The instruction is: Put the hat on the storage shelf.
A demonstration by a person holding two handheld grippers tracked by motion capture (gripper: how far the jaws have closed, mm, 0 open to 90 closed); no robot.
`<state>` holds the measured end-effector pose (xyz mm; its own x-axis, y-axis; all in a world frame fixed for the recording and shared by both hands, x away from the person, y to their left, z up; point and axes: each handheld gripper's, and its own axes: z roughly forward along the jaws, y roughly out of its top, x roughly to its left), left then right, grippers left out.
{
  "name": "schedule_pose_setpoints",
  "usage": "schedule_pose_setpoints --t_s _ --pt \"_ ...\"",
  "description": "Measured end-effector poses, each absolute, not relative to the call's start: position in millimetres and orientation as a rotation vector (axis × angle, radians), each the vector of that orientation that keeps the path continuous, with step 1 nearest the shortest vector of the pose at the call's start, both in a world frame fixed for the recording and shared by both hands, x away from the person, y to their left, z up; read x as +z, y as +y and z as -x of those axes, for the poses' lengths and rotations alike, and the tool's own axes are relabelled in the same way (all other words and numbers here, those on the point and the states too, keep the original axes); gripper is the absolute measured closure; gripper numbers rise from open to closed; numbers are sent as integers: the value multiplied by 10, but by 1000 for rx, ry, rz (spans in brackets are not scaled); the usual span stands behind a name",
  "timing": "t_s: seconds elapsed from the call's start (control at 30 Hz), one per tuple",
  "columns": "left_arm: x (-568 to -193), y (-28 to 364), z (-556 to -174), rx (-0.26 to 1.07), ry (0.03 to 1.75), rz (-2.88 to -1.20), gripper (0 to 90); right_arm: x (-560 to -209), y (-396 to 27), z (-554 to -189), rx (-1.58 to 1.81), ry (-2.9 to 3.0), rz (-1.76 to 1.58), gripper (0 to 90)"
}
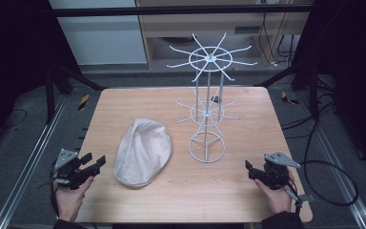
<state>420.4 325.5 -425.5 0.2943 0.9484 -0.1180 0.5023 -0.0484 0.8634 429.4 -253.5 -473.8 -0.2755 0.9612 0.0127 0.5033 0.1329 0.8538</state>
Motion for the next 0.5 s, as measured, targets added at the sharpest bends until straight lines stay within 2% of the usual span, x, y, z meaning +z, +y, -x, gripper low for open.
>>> schedule_pose_setpoints --t_s 0.5 --pt "-3974 2969 -4206 635 1237 -1728 379 -4740 -2538 -4291 1041 1839 -1402 242"
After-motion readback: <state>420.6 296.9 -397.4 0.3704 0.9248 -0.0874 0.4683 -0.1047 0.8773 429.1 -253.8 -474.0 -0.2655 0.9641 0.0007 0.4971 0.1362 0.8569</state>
